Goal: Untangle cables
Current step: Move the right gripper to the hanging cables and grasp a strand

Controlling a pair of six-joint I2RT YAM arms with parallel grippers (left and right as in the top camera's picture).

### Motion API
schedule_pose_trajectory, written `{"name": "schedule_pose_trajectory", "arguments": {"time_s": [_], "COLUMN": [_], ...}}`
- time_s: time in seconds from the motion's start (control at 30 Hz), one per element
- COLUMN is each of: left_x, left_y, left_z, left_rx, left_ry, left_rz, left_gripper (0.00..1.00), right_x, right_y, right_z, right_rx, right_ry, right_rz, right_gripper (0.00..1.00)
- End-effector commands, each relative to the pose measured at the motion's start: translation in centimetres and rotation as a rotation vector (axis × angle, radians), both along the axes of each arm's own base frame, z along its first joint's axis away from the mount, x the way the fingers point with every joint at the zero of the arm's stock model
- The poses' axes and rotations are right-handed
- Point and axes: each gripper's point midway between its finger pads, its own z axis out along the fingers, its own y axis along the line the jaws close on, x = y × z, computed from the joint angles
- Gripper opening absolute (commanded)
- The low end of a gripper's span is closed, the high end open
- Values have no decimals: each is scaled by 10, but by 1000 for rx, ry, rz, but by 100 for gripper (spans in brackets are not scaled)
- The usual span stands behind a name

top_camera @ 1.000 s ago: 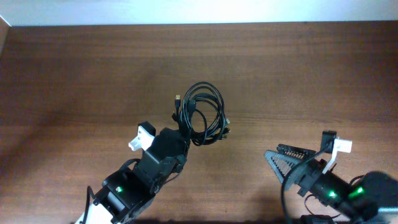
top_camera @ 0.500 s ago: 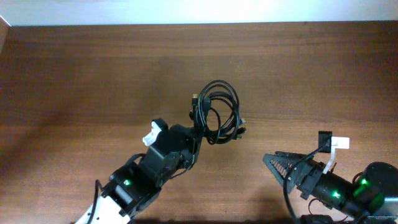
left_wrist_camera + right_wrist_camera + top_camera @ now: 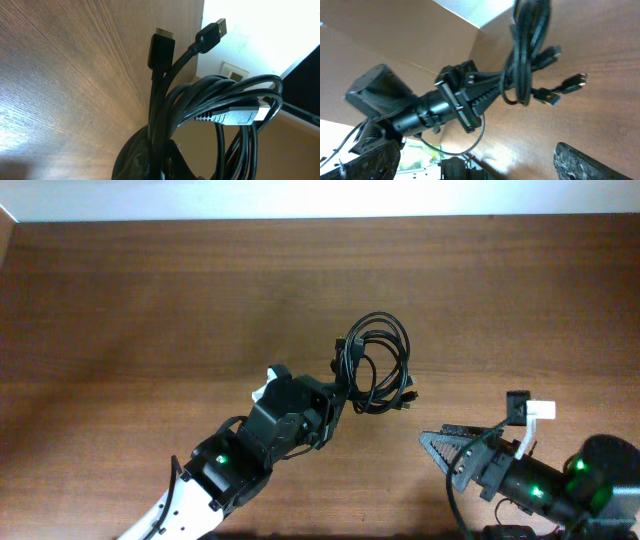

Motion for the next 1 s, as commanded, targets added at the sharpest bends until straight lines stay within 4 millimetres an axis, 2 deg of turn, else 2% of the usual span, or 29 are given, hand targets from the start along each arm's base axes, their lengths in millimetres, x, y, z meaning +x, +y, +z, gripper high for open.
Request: {"name": "schedule_pose_trajectory", "arguments": {"time_s": [0.0, 0.03, 0.17, 0.2, 0.3, 0.33, 0.43, 0.57, 0.67, 0.77, 0.83, 0.97], "left_x": [0, 1, 9, 9, 9, 9, 10, 10, 5, 4, -6, -6], "left_y": [-2, -1, 28, 27, 26, 26, 29, 35, 27, 21, 10, 9], "left_z": [10, 10, -11, -10, -9, -8, -6, 9, 12, 16, 17, 19], "left_rx": [-22, -20, 108, 101, 79, 75, 14, -34, -61, -84, -115, -122], "left_ry": [-9, -10, 7, 9, 19, 21, 63, 37, 49, 47, 78, 72], "left_rz": [-5, 0, 135, 131, 139, 142, 204, 228, 180, 152, 75, 72], "left_gripper": [0, 0, 0, 0, 0, 0, 0, 0, 0, 0, 0, 0], "right_x": [13, 15, 26, 24, 22, 25, 34, 38, 38, 40, 39, 36], "right_y": [3, 6, 27, 41, 70, 77, 81, 83, 83, 84, 84, 89], "right_z": [-24, -29, -42, -40, -28, -28, -37, -40, -39, -36, -36, -36], "right_rx": [-20, -35, -103, -127, -131, -141, -142, -142, -142, -136, -133, -154], "right_ry": [128, 140, 145, 89, -34, -50, 16, 28, 26, 8, 8, -41], "right_rz": [27, 54, 141, 208, 320, 327, 288, 288, 287, 287, 295, 328], "right_gripper": [96, 96, 97, 100, 100, 95, 89, 89, 84, 84, 84, 84]}}
